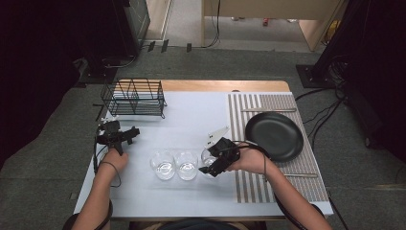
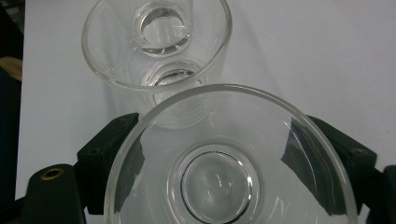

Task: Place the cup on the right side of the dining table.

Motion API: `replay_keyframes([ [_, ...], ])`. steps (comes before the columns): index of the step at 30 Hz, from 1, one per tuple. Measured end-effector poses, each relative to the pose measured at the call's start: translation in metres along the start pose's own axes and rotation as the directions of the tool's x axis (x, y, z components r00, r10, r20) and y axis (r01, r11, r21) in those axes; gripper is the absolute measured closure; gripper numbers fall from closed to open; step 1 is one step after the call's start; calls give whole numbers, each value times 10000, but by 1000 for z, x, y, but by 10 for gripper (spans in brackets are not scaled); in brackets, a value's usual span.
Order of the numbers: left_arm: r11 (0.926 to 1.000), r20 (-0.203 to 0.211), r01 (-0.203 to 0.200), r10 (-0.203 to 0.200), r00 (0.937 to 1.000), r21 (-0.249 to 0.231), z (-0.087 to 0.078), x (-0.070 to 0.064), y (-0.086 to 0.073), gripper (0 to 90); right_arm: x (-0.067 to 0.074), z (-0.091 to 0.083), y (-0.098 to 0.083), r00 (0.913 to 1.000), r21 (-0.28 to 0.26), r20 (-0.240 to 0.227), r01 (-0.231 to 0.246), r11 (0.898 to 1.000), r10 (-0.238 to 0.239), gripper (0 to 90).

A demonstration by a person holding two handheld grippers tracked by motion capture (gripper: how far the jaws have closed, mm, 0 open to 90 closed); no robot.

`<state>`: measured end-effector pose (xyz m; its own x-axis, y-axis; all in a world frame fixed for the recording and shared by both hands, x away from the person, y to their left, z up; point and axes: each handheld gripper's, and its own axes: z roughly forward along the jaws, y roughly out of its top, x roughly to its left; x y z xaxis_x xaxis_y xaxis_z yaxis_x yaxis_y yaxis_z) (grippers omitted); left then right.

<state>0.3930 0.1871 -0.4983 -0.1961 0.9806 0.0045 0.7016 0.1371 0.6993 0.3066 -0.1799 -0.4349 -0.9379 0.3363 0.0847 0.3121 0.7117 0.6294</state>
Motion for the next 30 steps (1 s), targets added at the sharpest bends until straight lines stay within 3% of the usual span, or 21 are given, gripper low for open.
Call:
replay_keyframes([
  [30,10000,-5,-1,1,10000,2,0,0,0,0,-8,-3,0,9957,-129,647,-653,9978,660,186],
])
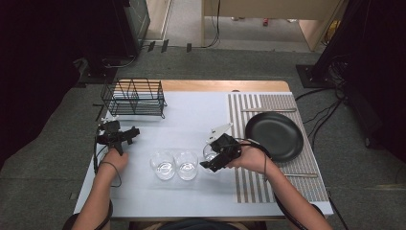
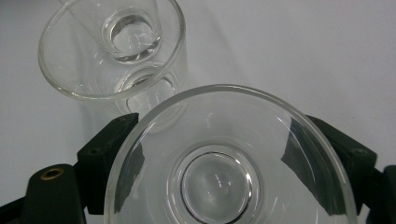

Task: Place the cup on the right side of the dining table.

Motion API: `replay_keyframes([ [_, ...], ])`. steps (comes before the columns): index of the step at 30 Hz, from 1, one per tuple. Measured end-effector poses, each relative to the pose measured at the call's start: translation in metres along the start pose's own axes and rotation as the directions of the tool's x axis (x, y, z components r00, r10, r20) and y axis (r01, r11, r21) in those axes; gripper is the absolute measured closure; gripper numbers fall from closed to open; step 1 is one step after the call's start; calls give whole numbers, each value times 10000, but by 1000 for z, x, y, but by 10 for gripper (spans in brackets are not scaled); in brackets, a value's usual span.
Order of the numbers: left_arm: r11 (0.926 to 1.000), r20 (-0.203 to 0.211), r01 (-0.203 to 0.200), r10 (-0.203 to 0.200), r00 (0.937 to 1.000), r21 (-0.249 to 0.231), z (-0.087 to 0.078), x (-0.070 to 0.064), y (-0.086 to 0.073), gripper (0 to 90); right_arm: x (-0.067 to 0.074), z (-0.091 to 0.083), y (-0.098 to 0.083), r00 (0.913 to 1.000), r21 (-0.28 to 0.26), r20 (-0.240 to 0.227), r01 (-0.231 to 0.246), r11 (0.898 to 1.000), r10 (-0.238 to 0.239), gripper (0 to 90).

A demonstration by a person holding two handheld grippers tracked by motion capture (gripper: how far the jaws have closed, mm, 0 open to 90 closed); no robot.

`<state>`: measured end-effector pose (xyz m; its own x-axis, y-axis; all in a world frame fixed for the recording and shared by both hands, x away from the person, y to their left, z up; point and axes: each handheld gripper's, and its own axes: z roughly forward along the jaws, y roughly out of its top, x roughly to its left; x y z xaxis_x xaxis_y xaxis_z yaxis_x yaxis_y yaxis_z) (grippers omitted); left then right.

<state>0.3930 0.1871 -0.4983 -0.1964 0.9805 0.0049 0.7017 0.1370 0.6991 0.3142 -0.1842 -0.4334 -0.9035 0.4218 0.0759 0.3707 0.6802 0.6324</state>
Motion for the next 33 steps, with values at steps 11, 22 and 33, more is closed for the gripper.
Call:
replay_keyframes([
  [11,10000,0,0,0,10000,4,0,0,0,0,-4,-1,1,9986,-105,359,-388,9992,392,186],
  [22,10000,-2,-2,2,10000,5,0,0,0,0,-6,-1,1,9961,-171,639,-600,9980,610,186],
  [33,10000,0,1,-1,10000,-6,0,0,0,0,-10,-2,2,9914,-314,908,-912,9953,937,186],
])
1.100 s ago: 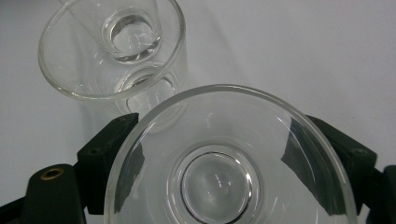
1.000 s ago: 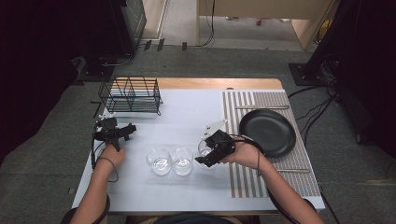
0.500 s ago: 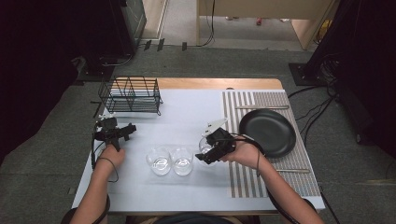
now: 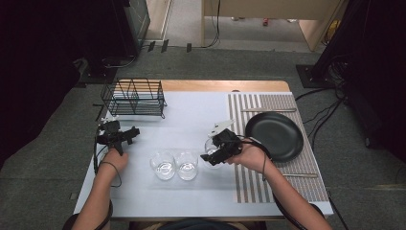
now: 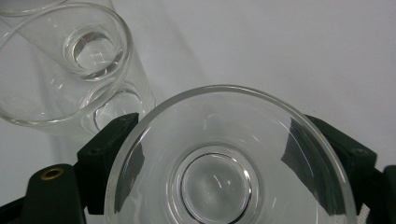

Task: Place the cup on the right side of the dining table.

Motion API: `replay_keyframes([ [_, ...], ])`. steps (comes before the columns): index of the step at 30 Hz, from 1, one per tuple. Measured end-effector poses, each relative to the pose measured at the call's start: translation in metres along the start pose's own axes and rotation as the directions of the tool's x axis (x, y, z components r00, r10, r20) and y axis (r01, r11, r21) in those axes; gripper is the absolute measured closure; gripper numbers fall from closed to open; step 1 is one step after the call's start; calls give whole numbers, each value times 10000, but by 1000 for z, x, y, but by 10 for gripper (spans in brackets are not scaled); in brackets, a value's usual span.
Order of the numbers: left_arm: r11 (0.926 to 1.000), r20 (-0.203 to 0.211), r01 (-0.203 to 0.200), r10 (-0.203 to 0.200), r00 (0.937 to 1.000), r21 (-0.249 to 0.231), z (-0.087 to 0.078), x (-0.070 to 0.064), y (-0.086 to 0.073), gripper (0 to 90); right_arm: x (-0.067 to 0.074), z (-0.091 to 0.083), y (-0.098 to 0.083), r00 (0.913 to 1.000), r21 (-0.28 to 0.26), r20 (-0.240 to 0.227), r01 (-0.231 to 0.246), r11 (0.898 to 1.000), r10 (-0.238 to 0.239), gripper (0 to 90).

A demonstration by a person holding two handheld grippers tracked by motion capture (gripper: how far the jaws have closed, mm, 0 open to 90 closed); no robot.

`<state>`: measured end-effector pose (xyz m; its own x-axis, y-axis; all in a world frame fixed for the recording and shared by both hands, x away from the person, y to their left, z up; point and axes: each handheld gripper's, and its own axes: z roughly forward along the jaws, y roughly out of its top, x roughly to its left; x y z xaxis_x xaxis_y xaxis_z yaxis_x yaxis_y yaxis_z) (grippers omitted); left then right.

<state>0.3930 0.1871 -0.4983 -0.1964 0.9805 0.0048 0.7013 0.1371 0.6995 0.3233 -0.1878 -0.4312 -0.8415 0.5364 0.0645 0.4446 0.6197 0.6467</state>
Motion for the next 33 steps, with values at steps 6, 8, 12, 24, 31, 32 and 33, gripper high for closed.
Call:
replay_keyframes([
  [6,10000,-2,9,-9,10000,-10,0,0,0,0,-2,0,1,9999,-77,123,-87,9999,87,186],
  [8,10000,-2,10,-10,10000,-13,0,0,0,0,-3,0,1,9997,-79,186,-174,9998,175,186],
  [12,10000,-2,6,-6,10000,-14,0,0,0,0,-4,0,2,9995,-101,250,-192,9998,194,186],
  [24,10000,-4,7,-7,10000,-22,0,0,0,0,-7,0,4,9981,-206,492,-351,9992,361,186],
  [31,10000,-4,10,-10,10000,-27,0,0,0,0,-9,1,4,9973,-218,622,-374,9991,387,186],
  [32,10000,-4,9,-9,10000,-27,0,0,0,0,-9,1,5,9972,-228,642,-380,9990,394,186],
  [33,10000,-3,7,-7,10000,-25,0,0,0,0,-9,1,5,9967,-251,687,-411,9988,427,186],
])
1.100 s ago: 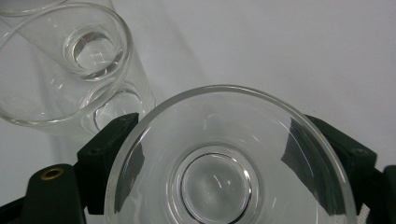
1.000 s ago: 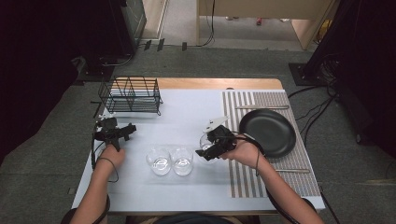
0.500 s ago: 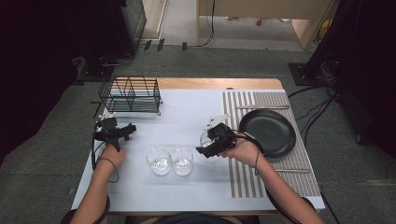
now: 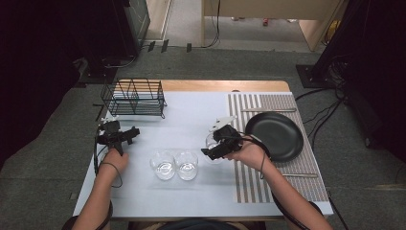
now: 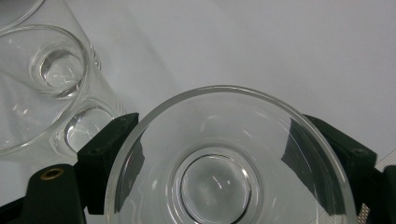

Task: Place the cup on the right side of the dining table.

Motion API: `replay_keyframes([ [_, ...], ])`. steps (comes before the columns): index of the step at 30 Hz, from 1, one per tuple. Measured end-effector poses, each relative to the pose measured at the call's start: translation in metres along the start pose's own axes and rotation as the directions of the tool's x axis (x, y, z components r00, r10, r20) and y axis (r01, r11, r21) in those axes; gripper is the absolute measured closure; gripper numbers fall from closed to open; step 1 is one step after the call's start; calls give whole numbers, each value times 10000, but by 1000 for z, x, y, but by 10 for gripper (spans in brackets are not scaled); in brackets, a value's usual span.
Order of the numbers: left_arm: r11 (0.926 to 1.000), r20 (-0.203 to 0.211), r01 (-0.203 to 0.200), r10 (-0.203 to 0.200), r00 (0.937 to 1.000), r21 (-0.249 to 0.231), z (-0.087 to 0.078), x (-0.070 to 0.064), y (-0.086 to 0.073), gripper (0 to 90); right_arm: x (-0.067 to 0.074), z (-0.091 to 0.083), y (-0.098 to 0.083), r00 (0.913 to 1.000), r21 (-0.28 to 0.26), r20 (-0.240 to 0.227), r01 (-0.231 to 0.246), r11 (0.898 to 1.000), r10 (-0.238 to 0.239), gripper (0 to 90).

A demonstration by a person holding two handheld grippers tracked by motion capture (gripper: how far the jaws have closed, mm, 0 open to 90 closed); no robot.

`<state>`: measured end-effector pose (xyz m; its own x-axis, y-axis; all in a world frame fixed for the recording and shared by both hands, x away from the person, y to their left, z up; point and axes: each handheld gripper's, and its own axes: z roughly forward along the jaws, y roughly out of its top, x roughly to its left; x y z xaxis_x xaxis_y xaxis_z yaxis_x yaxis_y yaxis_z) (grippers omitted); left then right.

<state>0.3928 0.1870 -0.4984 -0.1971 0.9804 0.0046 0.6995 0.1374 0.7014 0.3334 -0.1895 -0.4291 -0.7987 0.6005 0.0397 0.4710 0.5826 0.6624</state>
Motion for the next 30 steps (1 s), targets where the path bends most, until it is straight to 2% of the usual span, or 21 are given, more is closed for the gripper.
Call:
replay_keyframes([
  [14,10000,1,3,-3,10000,-12,0,0,0,0,-6,1,2,9994,-78,242,-232,9997,234,186],
  [24,10000,0,2,-2,10000,-14,0,0,0,0,-7,5,3,9993,-38,365,-65,10000,66,186],
  [30,10000,-1,5,-5,10000,-21,0,0,0,0,-8,5,4,9990,-54,418,-159,9999,162,186],
])
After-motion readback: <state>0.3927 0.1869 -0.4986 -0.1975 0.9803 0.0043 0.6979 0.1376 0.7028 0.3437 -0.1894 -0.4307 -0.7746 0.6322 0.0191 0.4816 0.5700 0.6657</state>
